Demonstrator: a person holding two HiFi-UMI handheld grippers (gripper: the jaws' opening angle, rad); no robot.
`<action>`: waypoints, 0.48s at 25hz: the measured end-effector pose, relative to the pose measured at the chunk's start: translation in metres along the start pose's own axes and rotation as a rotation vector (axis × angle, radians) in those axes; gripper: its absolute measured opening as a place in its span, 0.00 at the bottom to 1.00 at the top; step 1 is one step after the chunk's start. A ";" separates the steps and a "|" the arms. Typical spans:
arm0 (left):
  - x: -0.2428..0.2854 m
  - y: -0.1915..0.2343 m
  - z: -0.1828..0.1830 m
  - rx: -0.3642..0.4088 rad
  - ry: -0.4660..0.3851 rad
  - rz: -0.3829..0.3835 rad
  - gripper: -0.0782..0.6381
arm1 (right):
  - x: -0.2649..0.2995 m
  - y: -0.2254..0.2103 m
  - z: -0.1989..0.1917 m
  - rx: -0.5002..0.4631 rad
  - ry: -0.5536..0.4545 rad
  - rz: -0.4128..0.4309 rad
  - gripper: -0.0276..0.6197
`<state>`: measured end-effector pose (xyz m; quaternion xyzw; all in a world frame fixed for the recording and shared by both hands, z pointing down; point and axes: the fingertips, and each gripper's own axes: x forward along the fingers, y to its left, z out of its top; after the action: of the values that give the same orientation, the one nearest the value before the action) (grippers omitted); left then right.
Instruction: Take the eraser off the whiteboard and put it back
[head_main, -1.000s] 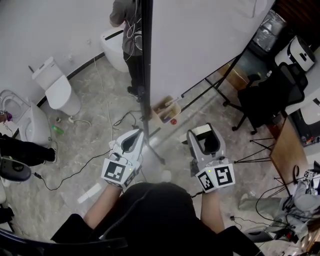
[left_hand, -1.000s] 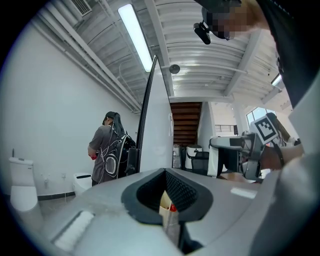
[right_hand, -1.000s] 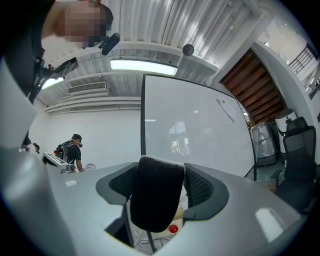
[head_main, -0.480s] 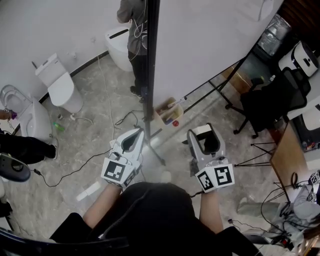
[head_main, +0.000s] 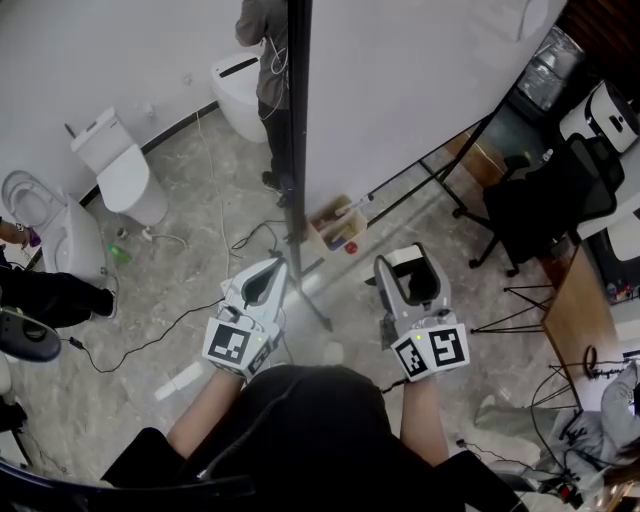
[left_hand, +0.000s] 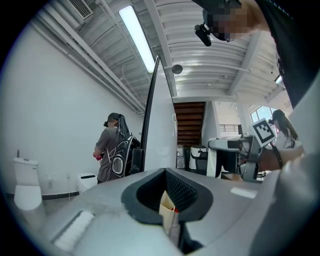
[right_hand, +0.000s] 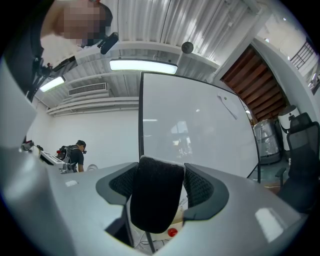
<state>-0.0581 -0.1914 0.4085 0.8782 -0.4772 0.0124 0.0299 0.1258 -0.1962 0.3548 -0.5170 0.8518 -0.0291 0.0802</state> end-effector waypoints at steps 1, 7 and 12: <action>0.000 0.000 -0.001 -0.002 0.001 0.001 0.12 | 0.002 0.000 0.000 0.001 0.000 0.004 0.50; 0.000 -0.002 -0.001 -0.004 -0.035 -0.002 0.12 | 0.014 -0.005 -0.007 -0.002 0.006 0.028 0.50; -0.002 0.004 -0.001 -0.003 -0.028 0.032 0.12 | 0.029 -0.013 -0.013 0.003 0.014 0.043 0.50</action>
<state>-0.0623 -0.1918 0.4097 0.8705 -0.4915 -0.0001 0.0243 0.1218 -0.2280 0.3666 -0.4983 0.8631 -0.0326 0.0756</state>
